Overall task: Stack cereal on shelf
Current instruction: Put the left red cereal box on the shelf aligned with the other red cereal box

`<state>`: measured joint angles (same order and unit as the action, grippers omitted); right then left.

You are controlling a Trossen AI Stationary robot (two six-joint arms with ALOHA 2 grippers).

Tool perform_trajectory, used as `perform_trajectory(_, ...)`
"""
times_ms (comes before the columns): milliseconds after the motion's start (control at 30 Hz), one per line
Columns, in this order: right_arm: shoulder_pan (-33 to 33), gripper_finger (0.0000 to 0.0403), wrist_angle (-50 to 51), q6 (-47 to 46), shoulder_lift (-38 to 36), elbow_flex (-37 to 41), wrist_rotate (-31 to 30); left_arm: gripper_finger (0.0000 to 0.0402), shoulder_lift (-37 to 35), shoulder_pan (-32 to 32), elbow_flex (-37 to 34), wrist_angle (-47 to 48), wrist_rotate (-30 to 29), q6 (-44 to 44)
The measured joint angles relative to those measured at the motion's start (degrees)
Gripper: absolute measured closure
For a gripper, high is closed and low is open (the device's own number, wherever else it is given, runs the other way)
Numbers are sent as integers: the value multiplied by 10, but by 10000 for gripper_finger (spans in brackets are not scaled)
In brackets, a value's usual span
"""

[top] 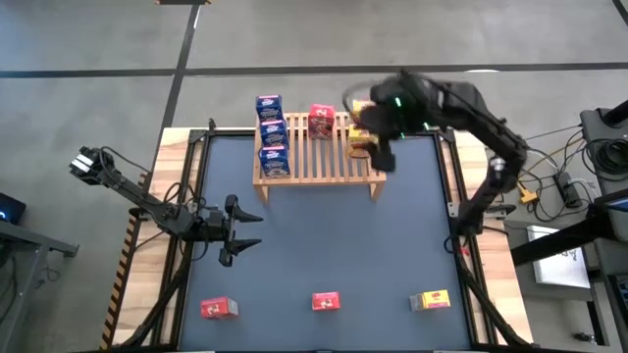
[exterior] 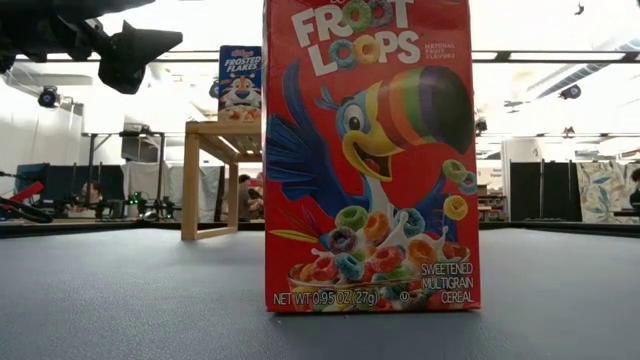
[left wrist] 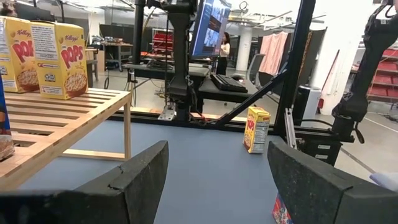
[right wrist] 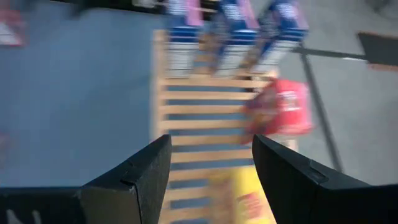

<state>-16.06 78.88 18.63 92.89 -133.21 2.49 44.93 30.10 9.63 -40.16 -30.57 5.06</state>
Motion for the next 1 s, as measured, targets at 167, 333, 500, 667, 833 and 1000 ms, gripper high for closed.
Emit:
perform_trajectory(167,133,188,-4,-56,-59,88,-135,143,0,0,0,0,0,0)
perform_trajectory(333,256,188,-70,-117,-125,229,-265,143,0,0,14,12,0,5)
perform_trajectory(500,329,188,-216,-125,-194,394,-265,143,1,0,67,111,0,4)
perform_trajectory(667,343,188,-375,-117,-263,543,-266,143,25,0,114,151,0,-19)
perform_trajectory(833,345,188,-521,-110,-319,673,-299,143,61,0,155,167,-25,-30)
perform_trajectory(1000,346,188,-649,-96,-357,786,-356,143,107,0,229,278,-63,-14)
